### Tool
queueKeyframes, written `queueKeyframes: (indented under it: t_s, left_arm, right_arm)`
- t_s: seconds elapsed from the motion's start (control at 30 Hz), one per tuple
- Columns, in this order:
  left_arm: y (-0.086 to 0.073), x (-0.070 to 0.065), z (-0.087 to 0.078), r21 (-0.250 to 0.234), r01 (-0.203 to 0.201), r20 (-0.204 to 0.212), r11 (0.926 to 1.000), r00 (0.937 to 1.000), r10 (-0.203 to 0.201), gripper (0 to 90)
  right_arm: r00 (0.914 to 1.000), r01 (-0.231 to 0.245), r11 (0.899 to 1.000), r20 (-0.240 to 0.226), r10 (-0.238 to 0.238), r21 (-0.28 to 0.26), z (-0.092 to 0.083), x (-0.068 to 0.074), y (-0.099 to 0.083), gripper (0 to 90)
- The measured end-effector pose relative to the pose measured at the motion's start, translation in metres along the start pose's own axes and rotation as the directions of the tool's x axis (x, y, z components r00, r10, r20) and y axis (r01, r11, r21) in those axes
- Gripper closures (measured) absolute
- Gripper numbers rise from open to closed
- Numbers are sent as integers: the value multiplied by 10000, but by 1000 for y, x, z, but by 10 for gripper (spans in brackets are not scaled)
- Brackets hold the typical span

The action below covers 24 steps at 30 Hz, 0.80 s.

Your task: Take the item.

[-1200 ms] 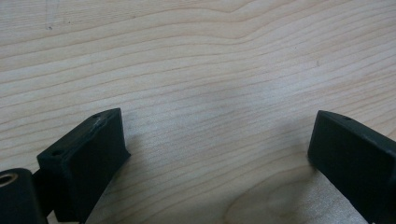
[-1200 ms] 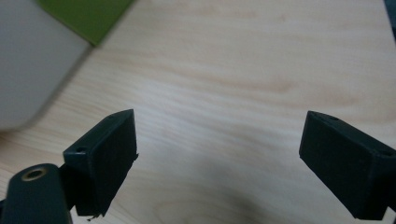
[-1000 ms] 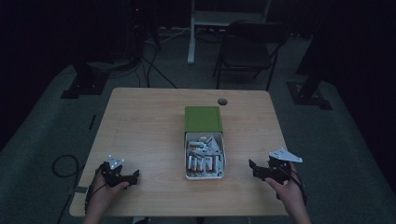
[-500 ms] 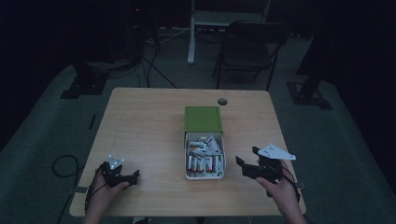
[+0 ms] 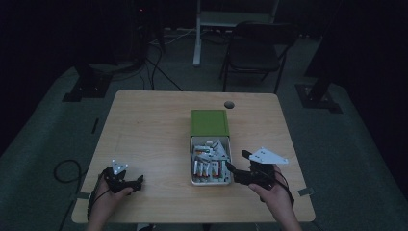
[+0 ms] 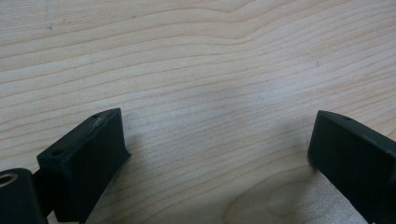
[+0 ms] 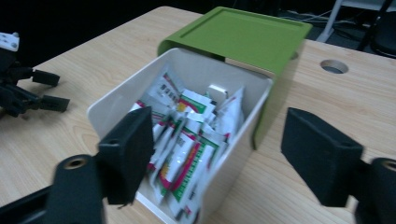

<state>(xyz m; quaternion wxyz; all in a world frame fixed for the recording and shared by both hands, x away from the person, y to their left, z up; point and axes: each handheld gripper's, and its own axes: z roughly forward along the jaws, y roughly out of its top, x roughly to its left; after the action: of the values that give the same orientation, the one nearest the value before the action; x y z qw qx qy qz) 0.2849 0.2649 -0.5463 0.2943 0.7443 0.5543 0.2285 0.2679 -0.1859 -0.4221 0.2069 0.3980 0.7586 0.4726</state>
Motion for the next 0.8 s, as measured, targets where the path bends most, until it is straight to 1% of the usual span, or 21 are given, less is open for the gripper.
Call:
queueKeyframes:
  t_s: [0.13,0.2,0.27,0.3,0.33,0.37,0.4,0.43,0.47,0.53,0.6,0.63,0.73,0.8]
  left_arm:
    - [0,0,0,0,1,1,10000,10000,-1,47]
    - [0,0,0,2,0,0,10000,10000,0,48]
    - [0,0,0,1,-1,-1,10000,10000,1,47]
    - [0,0,0,3,-1,1,10000,10000,1,47]
    - [0,0,0,3,-1,1,10000,10000,1,47]
    - [0,0,0,0,2,2,10000,10000,-2,47]
    - [0,0,0,0,2,2,10000,10000,-2,47]
    - [0,0,0,1,1,1,10000,10000,-1,47]
    - [0,0,0,0,0,1,10000,10000,0,48]
    - [0,0,0,1,-1,1,10000,10000,1,47]
    - [0,0,0,0,-2,1,10000,10000,2,47]
    - [0,0,0,0,1,2,10000,10000,-1,47]
    - [0,0,0,-1,-1,1,10000,10000,1,47]
    - [0,0,0,1,-17,-4,10000,10000,17,48]
  right_arm:
    - [9997,24,10000,-227,-21,96,8,9,1,277]
    - [9996,59,9999,-284,-54,155,12,14,1,336]
    - [9990,100,9997,-436,-91,221,17,18,0,357]
    - [9983,139,9995,-572,-121,300,19,19,0,385]
    - [9983,139,9995,-572,-121,300,19,19,0,385]
    - [9924,65,9980,-1230,13,630,27,22,-2,377]
    - [9915,119,9975,-1298,-27,703,30,24,-3,388]
    - [9915,119,9975,-1298,-27,703,30,24,-3,388]
    - [9919,160,9956,-1266,-42,928,38,28,-6,395]
    - [9921,150,9943,-1252,-17,1054,43,30,-9,401]
    - [9926,211,9929,-1215,-67,1173,50,31,-12,427]
    - [9937,207,9924,-1119,-70,1217,54,31,-13,434]
    - [9925,268,9918,-1221,-114,1251,61,33,-16,439]
    - [9928,374,9914,-1175,-226,1251,66,35,-17,456]
